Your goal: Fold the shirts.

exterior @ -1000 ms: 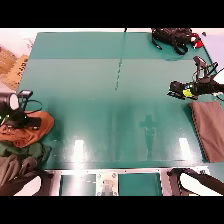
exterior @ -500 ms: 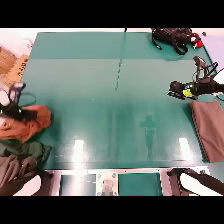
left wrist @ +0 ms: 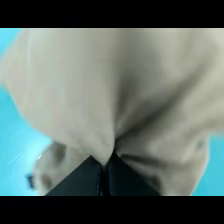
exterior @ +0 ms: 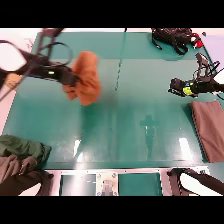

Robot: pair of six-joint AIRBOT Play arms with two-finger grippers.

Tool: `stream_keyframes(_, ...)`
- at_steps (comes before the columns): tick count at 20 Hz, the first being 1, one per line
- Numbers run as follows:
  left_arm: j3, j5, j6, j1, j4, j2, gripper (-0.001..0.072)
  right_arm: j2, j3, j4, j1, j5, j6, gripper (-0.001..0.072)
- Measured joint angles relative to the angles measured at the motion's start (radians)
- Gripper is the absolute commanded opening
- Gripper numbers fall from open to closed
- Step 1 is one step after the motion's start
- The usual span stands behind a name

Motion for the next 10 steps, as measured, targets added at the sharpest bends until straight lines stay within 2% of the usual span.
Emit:
stream_keyframes(1, 0.010, 0.026, 0.000, -0.042, -0.037, -0.035, 0.0443, 0.000, 0.000, 0.003, 0.000, -0.004, 0.000, 0.0019)
stream_keyframes(2, 0.016, 0.050, 0.000, -0.076, -0.079, -0.073, 0.0602, 0.000, 0.000, 0.008, 0.000, -0.007, 0.000, 0.0050)
stream_keyframes(4, 0.024, 0.084, 0.000, -0.129, -0.185, -0.167, 0.0618, 0.000, 0.000, 0.018, 0.000, -0.010, 0.002, 0.0258)
stream_keyframes(5, 0.026, 0.094, -0.001, -0.142, -0.231, -0.208, 0.0618, 0.000, 0.000, 0.024, 0.000, -0.011, 0.002, 0.0305)
stream_keyframes(7, 0.033, 0.097, 0.000, -0.140, -0.304, -0.265, 0.0620, 0.000, 0.000, 0.037, -0.003, -0.006, 0.002, 0.0376)
stream_keyframes(8, 0.042, 0.072, 0.000, -0.123, -0.326, -0.282, 0.0638, 0.000, 0.000, 0.043, -0.008, 0.003, 0.002, 0.0376)
stream_keyframes(9, 0.056, 0.045, 0.000, -0.095, -0.340, -0.291, 0.0720, 0.000, 0.000, 0.047, -0.014, 0.013, 0.002, 0.0376)
stream_keyframes(10, 0.070, 0.002, -0.001, -0.057, -0.356, -0.299, 0.0720, 0.000, 0.000, 0.053, -0.021, 0.023, 0.002, 0.0376)
